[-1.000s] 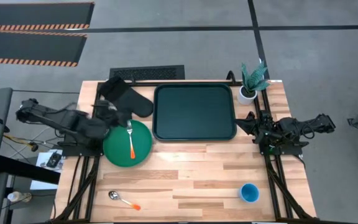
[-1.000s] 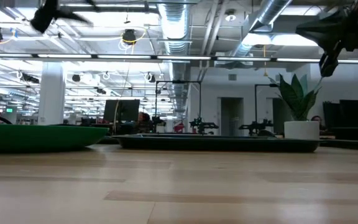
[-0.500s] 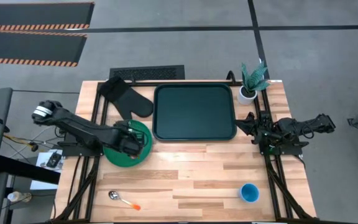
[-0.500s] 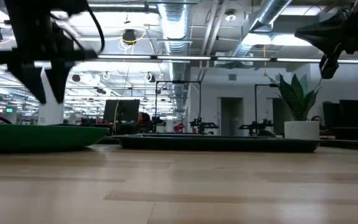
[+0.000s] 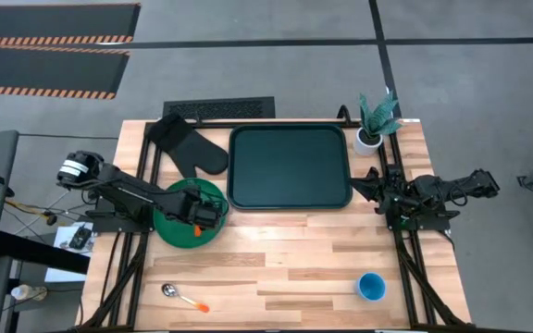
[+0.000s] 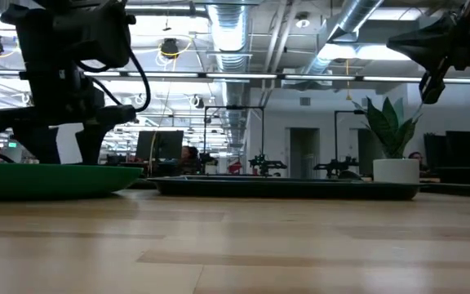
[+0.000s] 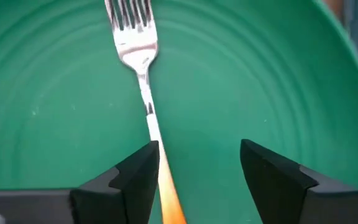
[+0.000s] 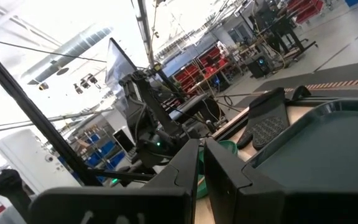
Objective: Pick and place plate/cup/fork/spoon on tray
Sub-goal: Put the orange fork on the black tray
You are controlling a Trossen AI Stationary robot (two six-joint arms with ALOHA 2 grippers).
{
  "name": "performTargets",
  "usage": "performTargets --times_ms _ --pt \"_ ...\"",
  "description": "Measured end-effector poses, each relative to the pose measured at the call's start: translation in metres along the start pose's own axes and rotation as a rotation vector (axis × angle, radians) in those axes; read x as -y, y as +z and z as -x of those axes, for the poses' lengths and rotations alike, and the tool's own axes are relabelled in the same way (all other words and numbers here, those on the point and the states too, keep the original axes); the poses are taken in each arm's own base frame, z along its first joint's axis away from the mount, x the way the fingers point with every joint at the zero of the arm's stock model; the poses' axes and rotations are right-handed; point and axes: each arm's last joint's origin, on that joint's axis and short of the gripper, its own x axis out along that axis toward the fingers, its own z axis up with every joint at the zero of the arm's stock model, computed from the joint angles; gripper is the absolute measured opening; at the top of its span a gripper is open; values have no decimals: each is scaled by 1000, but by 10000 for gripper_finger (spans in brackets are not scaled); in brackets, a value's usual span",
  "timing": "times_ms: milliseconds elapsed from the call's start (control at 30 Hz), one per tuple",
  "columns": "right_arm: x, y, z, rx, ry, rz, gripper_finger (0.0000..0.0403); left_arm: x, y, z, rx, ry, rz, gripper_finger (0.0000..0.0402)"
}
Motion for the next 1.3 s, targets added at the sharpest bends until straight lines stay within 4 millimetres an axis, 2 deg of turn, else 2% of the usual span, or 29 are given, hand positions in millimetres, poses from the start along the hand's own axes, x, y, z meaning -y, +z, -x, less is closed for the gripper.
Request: performTargets --times_ms 233,400,533,733,800,1033,1300 --pt "0 0 0 -4 -3 -14 52 -11 0 -14 -15 44 40 206" --pt "0 -1 0 -6 -1 -31 52 -12 0 -15 -4 34 57 185" --pt "0 -1 0 -6 -2 -31 52 -10 1 -15 -4 21 59 137" --pt "0 -1 0 -6 -2 -30 52 -11 1 -15 -6 25 27 28" --pt "0 -1 0 -6 -2 -30 52 -11 1 -15 -7 25 19 10" --pt "1 -1 0 -12 -6 -26 52 -5 0 -11 -68 7 20 4" --pt "1 -2 0 -17 -10 -20 52 27 5 22 -109 -130 -1 2"
